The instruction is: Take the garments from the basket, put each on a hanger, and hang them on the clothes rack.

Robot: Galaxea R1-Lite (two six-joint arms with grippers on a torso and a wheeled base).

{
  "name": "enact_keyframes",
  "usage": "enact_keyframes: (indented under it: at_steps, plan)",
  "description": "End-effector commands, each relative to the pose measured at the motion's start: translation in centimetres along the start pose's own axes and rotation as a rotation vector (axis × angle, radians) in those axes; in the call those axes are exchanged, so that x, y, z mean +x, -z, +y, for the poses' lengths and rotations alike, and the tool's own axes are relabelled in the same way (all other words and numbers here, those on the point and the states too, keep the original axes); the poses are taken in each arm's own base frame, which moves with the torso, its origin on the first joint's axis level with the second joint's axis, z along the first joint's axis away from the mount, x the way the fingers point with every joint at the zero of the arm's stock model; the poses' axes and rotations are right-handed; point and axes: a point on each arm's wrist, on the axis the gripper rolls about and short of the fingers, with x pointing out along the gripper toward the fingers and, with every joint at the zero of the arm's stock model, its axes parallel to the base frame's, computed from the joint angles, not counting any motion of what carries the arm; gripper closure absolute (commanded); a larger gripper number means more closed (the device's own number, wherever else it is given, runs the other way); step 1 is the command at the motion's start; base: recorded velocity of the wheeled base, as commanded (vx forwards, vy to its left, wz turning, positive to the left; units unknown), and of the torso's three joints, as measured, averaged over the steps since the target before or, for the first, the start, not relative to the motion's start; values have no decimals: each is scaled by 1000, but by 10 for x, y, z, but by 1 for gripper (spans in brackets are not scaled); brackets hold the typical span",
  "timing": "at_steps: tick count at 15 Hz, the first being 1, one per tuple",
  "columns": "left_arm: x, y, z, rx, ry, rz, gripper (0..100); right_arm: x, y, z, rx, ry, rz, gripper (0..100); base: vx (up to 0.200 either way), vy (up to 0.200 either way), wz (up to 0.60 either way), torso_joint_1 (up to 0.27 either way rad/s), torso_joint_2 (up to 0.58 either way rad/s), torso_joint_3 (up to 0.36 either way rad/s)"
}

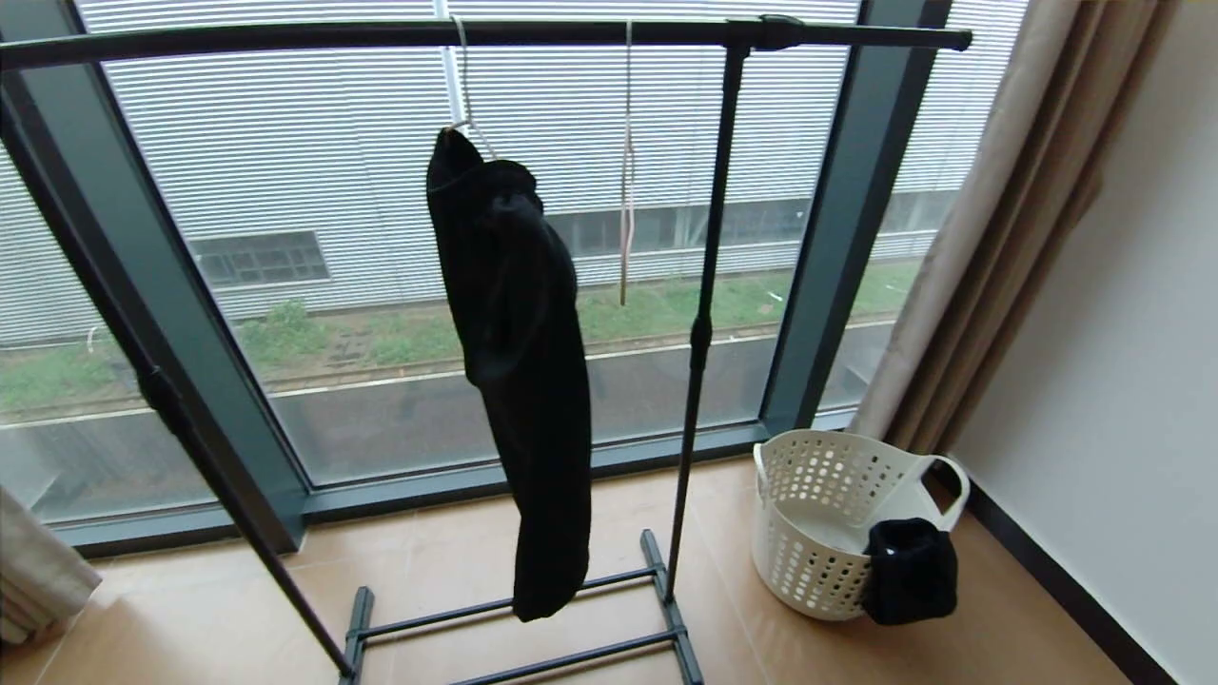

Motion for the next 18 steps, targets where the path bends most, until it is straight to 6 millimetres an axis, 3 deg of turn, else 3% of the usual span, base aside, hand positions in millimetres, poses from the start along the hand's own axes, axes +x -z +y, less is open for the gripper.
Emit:
enact_keyframes:
  at_steps: [1, 5, 11, 18]
  plan:
    - [0, 0, 0, -1, -1, 0, 0, 0, 0, 0, -1, -1, 2, 0, 0, 0, -600, -17, 27, 17]
    - [0, 0, 0, -1, -1, 0, 0, 0, 0, 0, -1, -1, 2, 0, 0, 0, -150, -41, 118, 69]
    - [0, 0, 0, -1, -1, 0, 0, 0, 0, 0, 3, 1, 2, 0, 0, 0, -300, -137, 439, 293]
    - [0, 0, 0, -1, -1, 0, 0, 0, 0, 0, 1, 1, 2, 0, 0, -200, 0, -23, 94, 62]
